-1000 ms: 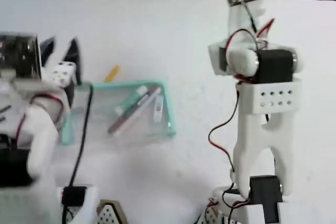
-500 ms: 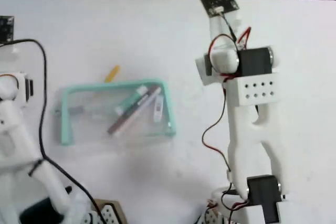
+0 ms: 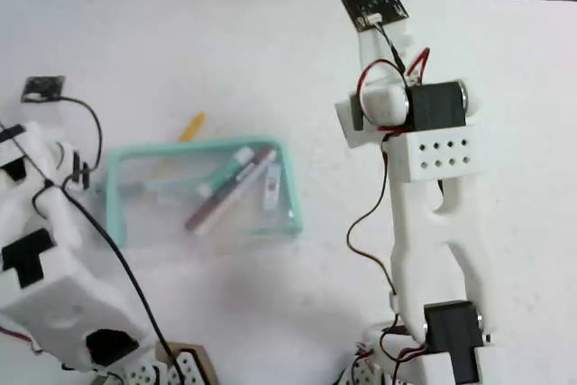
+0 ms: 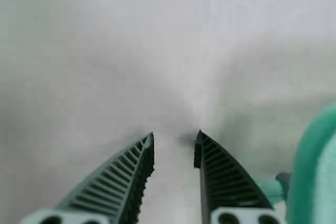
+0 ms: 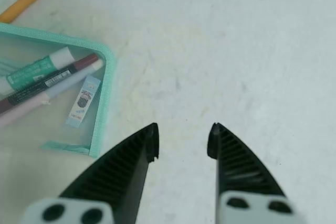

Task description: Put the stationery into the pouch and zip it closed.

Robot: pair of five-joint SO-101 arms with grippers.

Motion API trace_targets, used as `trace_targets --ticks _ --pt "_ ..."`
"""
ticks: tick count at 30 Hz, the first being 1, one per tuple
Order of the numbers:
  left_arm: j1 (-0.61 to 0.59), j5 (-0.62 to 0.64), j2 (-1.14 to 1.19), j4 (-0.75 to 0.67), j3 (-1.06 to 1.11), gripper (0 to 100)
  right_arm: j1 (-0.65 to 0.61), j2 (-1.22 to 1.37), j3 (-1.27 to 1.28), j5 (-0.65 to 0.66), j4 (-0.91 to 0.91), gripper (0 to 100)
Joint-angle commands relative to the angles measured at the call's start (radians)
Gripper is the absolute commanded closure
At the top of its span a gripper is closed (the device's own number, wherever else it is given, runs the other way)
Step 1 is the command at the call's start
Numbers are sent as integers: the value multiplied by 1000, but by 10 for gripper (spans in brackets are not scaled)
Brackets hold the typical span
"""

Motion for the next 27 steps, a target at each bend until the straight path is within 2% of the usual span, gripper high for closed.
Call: trace_targets --ticks 1,5,9,18,27 --pt "68 -5 28 -51 -44 862 -4 -22 -5 9 -7 837" --pt "136 3 31 -38 -43 862 -2 -16 -3 9 -10 837" --pt "189 78 30 -15 -66 862 -7 -25 52 9 -47 837" --pt "358 89 31 236 -226 862 -2 -25 186 14 -153 837" --pt "515 186 30 423 -393 862 4 -25 387 144 -260 837"
